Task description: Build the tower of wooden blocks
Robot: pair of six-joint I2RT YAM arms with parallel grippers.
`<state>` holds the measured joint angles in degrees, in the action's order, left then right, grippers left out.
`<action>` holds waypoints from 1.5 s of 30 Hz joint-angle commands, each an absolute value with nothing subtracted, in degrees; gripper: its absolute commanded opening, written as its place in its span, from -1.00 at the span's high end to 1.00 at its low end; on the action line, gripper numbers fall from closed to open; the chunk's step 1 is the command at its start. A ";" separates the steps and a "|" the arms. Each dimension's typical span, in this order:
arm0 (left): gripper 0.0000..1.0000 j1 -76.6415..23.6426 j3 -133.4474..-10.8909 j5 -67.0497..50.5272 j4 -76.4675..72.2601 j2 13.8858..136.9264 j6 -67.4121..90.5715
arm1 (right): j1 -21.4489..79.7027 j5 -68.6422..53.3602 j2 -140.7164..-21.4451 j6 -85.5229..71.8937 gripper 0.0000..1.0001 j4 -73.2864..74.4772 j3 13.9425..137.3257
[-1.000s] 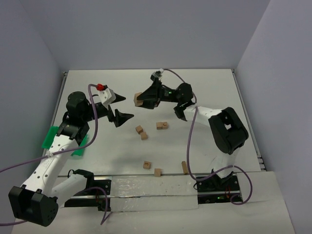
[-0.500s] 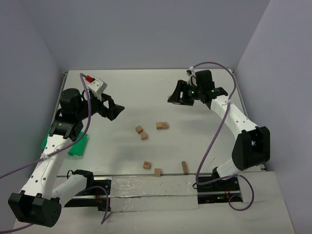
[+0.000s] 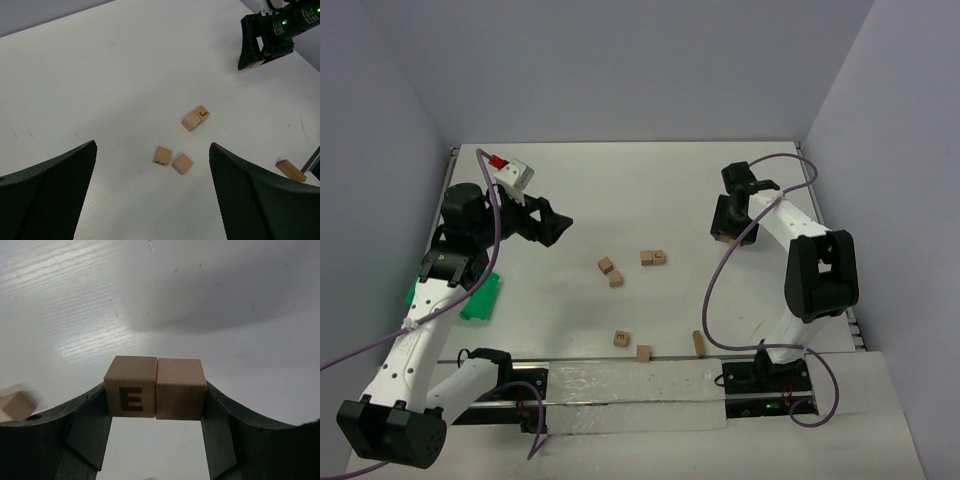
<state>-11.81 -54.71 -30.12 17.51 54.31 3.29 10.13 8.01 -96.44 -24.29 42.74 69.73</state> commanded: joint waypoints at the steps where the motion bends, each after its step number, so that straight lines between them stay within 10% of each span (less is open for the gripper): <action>1: -0.99 -11.34 -54.17 -29.27 16.87 53.14 4.86 | 10.46 12.98 -98.22 -26.76 1.00 43.27 69.84; 45: -0.98 -8.26 -49.00 -30.32 13.80 48.52 12.13 | 38.19 4.87 -108.11 -31.73 1.00 47.02 88.15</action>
